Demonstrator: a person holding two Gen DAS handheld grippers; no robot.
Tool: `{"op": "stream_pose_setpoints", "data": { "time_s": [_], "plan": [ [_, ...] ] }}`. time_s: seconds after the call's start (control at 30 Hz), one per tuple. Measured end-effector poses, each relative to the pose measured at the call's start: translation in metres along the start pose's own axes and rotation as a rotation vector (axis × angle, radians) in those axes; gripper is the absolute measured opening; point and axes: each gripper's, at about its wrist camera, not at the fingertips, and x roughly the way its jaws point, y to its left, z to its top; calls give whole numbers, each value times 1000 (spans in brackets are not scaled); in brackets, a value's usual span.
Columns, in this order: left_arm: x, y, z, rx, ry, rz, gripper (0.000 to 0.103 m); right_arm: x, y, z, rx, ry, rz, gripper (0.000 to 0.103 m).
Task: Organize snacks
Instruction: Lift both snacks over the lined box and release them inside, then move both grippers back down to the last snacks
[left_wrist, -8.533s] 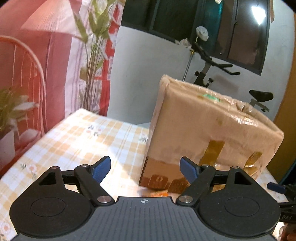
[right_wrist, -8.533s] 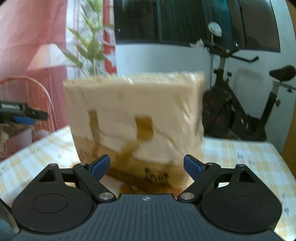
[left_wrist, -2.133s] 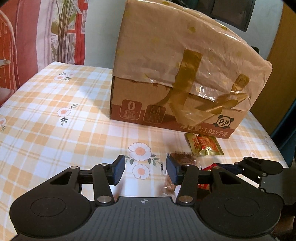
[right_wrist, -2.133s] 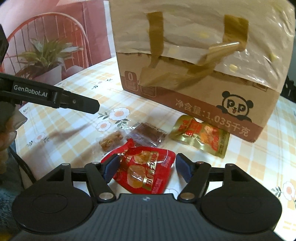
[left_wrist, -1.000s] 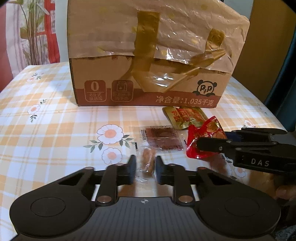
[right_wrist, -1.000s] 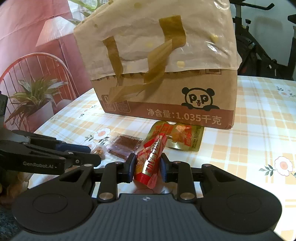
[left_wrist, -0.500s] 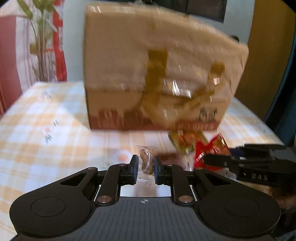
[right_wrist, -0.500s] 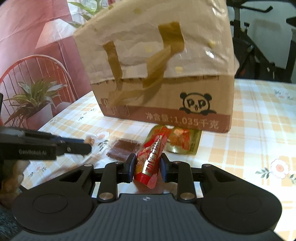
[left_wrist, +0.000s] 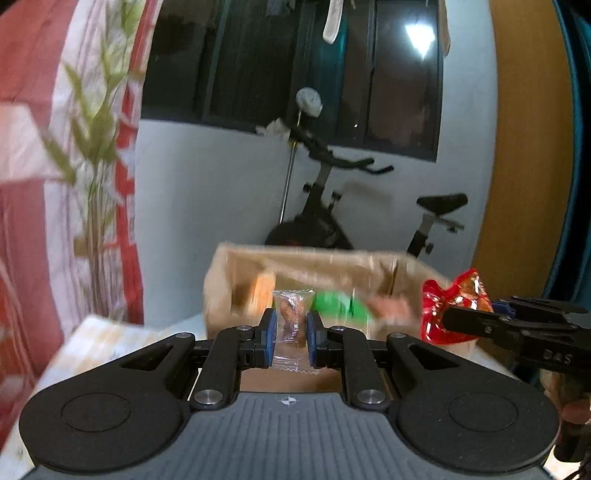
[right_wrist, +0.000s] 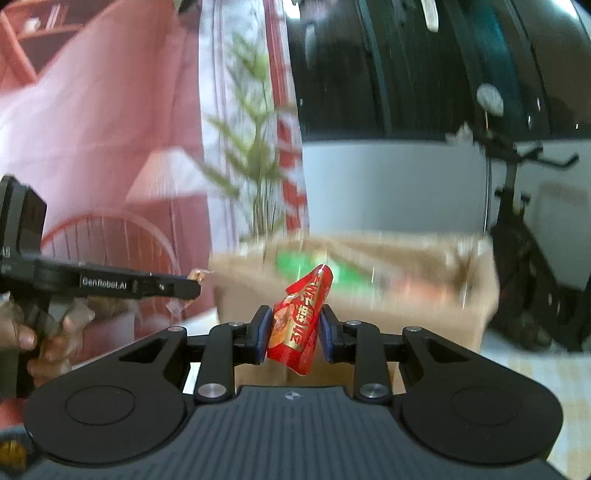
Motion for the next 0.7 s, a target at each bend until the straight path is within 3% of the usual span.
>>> {"op": "stream_pose_setpoints", "data": {
  "time_s": [0.2,0.37,0.43,0.5,0.57,0.7],
  "plan": [
    [47,-6,30,-17,28,-11,18,34,-27,41,30,-6,-101,29],
    [81,-6,32,-15,90,12,19,58,-44,41,38,69,-135,31],
    [84,-2,30,-6,108,21,20,63,-47,37,29,100,-146,37],
    [86,-2,29,5,123,39,35,68,-48,31,37,124,-153,47],
    [82,1,27,1,121,41,59,69,-47,28,10,128,-176,60],
    [70,5,24,-3,111,45,63,65,-44,25,-39,125,-208,66]
  ]
}}
